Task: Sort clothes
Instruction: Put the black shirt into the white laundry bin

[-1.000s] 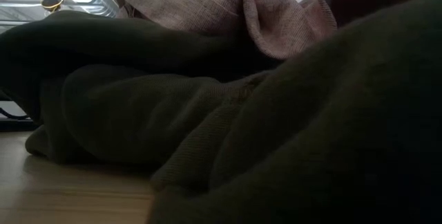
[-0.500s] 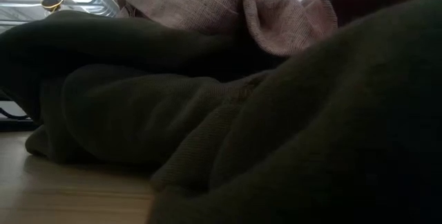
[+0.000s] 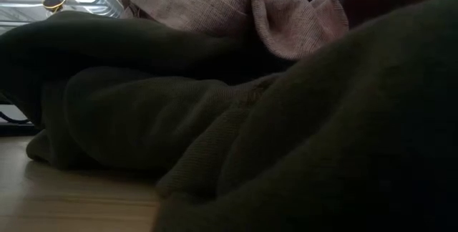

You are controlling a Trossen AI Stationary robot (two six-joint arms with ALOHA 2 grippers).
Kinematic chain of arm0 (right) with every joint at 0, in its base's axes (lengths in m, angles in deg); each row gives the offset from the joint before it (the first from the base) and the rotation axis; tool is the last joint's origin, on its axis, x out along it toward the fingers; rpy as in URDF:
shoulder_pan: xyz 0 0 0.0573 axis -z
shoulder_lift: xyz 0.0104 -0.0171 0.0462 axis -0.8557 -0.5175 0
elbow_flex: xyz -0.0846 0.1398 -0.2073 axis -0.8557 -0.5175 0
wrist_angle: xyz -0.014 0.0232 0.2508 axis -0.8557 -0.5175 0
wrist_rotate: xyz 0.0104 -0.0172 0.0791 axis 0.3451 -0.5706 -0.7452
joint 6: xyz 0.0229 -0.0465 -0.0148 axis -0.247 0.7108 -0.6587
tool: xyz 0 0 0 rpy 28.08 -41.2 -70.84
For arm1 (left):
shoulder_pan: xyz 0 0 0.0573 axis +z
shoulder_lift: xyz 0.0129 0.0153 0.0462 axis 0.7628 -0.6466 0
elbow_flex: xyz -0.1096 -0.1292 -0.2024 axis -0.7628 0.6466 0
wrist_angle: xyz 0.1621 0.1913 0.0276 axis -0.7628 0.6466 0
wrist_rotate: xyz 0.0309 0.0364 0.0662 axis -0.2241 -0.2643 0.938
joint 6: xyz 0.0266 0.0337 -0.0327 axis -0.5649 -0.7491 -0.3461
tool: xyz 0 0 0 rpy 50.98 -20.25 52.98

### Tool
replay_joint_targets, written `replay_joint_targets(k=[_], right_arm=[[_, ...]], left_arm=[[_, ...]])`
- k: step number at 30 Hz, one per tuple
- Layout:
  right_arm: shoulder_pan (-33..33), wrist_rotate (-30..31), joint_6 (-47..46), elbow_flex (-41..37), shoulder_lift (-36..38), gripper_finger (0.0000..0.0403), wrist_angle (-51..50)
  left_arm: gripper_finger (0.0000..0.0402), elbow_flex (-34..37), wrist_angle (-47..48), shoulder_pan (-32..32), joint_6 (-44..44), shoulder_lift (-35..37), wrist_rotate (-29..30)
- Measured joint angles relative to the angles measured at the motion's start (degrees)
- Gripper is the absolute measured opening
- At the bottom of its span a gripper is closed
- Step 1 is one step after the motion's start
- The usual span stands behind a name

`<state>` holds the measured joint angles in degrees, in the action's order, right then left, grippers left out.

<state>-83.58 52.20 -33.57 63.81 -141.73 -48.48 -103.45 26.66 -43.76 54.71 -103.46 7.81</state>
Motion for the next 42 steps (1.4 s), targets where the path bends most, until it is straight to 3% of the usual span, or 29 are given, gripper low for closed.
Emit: replay_joint_targets(k=[7, 11, 13, 17, 23, 26, 32, 37, 42], right_arm=[[4.76, 19.17, 22.10, 17.09, -0.07, 0.0007, 5.98], [12.12, 21.66, 42.17, 23.17, -0.07, 0.0011, 17.32], [16.37, 18.95, 51.09, 25.23, -0.07, 0.0016, 24.96], [24.62, 4.94, 63.74, 25.99, -0.07, 0.0015, 44.21], [32.44, -17.41, 63.02, 25.97, -2.13, 0.0014, 60.95], [34.64, -21.74, 60.69, 25.84, -4.24, 0.0027, 60.63], [36.93, -23.25, 54.28, 25.77, -6.44, 0.0063, 56.18], [37.29, -27.36, 52.15, 25.83, -6.57, 0.0119, 48.90], [36.91, -27.79, 52.14, 29.88, -6.29, 0.0174, 40.27]], left_arm=[[0.0157, 0.02, -0.85, 0.02, -0.24, -0.01, 0.02], [0.0157, 0.02, -2.61, 0.02, -1.31, 0.02, 0.02], [0.0157, 0.02, -2.73, 0.02, -1.41, 0.02, 0.02], [0.0157, 0.02, -3.04, 0.02, -2.64, 0.00, 0.02], [0.0157, 0.02, -2.91, 0.02, -3.04, 0.00, 0.02], [0.0157, 0.02, -2.63, 0.02, -3.02, 0.00, 0.02], [0.0157, 0.02, -2.21, 0.02, -2.77, 0.00, 0.02], [0.0157, 0.02, -1.33, 0.02, -2.64, 0.00, 0.02], [0.0157, 0.02, -0.37, 0.02, -2.60, 0.00, 0.02]])
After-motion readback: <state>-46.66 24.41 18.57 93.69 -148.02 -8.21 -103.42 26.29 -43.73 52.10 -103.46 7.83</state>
